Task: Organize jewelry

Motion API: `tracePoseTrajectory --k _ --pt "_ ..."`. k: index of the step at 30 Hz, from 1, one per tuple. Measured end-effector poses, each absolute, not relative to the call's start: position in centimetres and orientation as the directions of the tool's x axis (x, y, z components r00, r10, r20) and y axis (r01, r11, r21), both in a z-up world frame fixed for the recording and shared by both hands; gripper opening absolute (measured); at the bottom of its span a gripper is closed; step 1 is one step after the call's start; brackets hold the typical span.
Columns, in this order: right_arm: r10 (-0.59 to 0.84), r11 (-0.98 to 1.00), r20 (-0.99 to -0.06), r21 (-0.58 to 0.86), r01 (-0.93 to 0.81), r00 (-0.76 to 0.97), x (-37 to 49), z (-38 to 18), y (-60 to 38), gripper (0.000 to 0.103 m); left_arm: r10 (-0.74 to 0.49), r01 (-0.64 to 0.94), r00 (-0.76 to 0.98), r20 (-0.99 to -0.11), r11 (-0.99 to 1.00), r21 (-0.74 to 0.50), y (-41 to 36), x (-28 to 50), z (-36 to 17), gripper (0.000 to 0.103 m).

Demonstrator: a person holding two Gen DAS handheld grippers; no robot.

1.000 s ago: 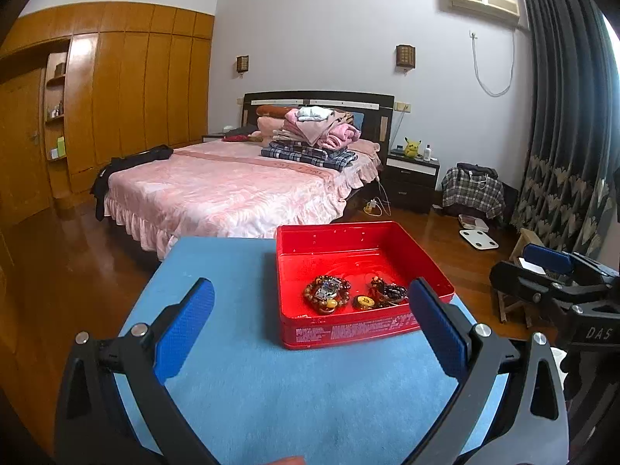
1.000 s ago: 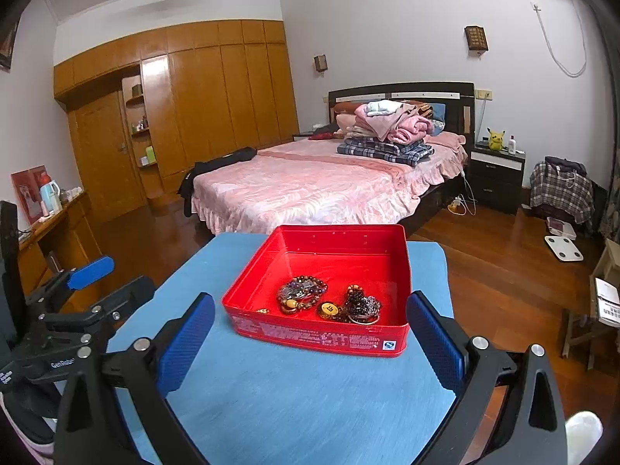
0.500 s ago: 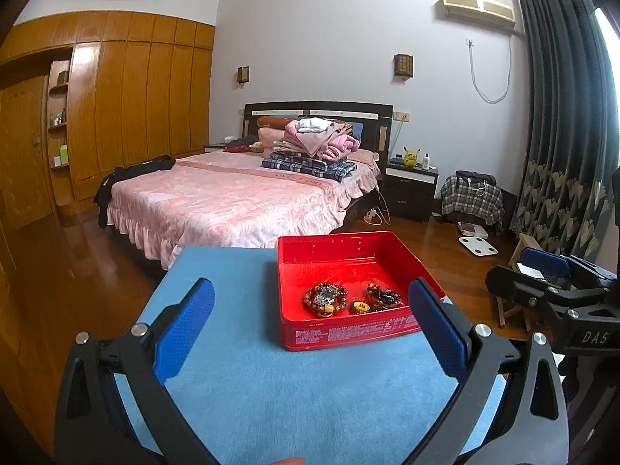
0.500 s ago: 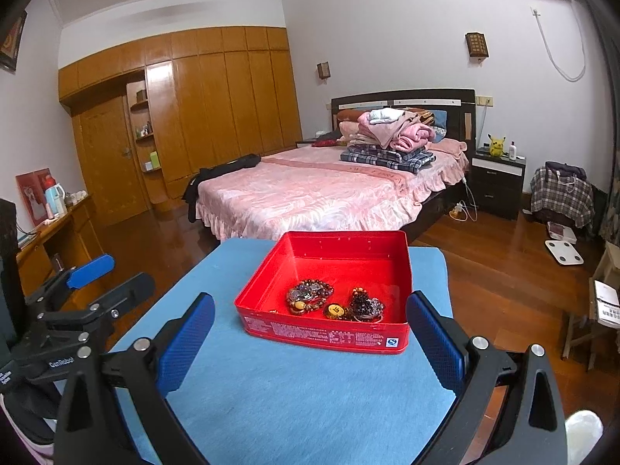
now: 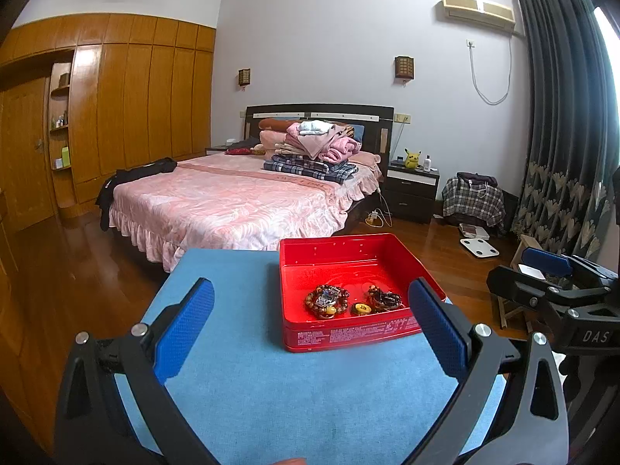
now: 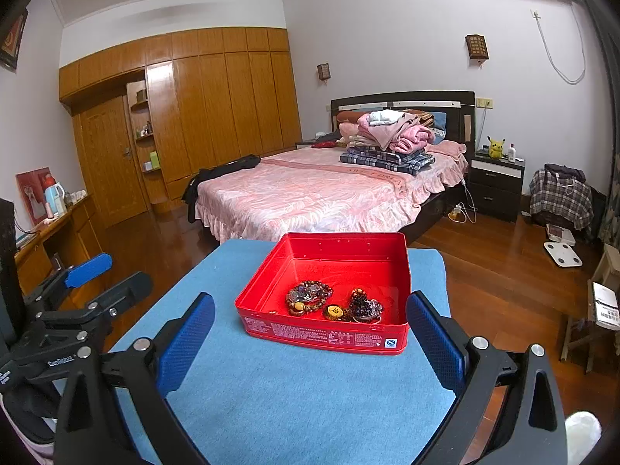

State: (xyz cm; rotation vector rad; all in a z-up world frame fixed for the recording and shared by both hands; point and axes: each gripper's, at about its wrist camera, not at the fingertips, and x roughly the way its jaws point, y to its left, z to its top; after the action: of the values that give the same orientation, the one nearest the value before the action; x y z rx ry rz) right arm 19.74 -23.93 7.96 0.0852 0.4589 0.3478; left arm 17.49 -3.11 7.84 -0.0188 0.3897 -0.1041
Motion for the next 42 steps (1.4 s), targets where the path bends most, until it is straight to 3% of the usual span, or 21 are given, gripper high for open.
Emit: tracePoseTrajectory --k 42 --pt "0.345 0.939 -0.425 0.155 -0.308 0.837 19.60 8.06 -24.12 0.097 -0.106 0.098 0.920 -0.378 0.994 -0.040 -3.15 17.37 7.92 0.097"
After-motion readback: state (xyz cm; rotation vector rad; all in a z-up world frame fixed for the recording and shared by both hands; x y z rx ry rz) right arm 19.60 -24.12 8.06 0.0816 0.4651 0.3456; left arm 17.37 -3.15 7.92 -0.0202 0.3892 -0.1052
